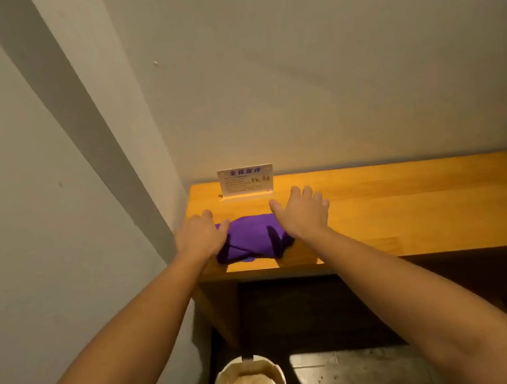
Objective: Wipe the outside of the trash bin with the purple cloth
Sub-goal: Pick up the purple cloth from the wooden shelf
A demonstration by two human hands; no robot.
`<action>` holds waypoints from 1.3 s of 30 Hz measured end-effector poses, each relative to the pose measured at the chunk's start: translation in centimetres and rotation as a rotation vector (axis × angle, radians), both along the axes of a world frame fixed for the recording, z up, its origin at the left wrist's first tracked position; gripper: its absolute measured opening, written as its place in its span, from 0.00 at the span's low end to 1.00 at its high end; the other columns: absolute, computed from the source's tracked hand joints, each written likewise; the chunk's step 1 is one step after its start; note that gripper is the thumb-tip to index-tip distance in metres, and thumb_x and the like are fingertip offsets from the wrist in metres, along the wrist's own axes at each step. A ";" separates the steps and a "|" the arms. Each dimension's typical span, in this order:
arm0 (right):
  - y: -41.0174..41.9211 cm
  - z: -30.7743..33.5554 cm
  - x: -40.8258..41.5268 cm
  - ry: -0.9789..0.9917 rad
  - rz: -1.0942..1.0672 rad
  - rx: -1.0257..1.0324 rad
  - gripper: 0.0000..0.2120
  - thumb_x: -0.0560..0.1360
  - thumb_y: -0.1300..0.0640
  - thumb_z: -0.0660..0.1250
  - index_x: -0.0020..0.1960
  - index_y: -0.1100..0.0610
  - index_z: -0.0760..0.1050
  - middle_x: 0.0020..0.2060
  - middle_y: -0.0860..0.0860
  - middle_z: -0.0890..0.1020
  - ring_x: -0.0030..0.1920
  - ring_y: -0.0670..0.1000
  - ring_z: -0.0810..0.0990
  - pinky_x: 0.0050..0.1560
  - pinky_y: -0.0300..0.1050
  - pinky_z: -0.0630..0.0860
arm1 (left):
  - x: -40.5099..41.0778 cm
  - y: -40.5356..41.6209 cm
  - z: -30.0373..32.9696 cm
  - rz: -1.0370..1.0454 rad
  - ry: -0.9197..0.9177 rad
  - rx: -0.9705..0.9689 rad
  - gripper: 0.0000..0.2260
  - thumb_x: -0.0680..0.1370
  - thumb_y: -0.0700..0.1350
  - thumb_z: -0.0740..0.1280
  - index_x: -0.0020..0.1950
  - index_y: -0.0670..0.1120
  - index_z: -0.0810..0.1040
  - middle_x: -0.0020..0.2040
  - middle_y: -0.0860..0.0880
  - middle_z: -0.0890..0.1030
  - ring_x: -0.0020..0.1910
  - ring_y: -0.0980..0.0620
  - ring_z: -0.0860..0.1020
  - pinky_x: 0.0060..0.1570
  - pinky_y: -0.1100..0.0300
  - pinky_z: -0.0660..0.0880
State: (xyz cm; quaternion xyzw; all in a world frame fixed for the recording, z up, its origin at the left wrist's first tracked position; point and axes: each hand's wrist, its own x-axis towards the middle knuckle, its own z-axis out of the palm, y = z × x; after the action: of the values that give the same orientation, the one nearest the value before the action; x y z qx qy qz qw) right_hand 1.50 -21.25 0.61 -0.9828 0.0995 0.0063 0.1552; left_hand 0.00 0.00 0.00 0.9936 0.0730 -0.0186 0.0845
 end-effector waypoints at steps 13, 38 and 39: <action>1.5 -6.6 0.5 0.170 0.184 0.027 0.35 0.81 0.33 0.55 0.73 0.60 0.74 0.75 0.59 0.71 0.79 0.63 0.61 0.78 0.61 0.55 | 1.6 -2.3 -5.7 0.486 0.184 -0.489 0.27 0.80 0.61 0.65 0.68 0.39 0.76 0.65 0.39 0.79 0.62 0.38 0.77 0.60 0.47 0.76; -0.7 -1.7 -0.1 0.444 -0.254 1.751 0.17 0.78 0.44 0.72 0.63 0.51 0.79 0.55 0.54 0.88 0.54 0.57 0.88 0.58 0.59 0.83 | -3.1 -6.3 2.3 0.469 -0.234 -1.979 0.17 0.79 0.41 0.70 0.67 0.40 0.74 0.56 0.42 0.86 0.57 0.46 0.84 0.54 0.53 0.82; -0.8 -1.3 -0.3 0.406 -0.254 1.740 0.14 0.78 0.48 0.73 0.61 0.51 0.79 0.54 0.54 0.87 0.53 0.56 0.87 0.57 0.58 0.84 | -3.8 -6.1 2.5 0.476 -0.245 -1.963 0.17 0.79 0.41 0.71 0.66 0.40 0.75 0.55 0.43 0.86 0.56 0.47 0.84 0.52 0.54 0.82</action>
State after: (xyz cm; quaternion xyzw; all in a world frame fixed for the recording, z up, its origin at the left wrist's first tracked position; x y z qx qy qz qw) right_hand 1.18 -22.08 -0.67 -0.4796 0.1927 0.2357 0.8230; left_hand -3.78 -6.10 2.54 0.4404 0.2121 0.0490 0.8710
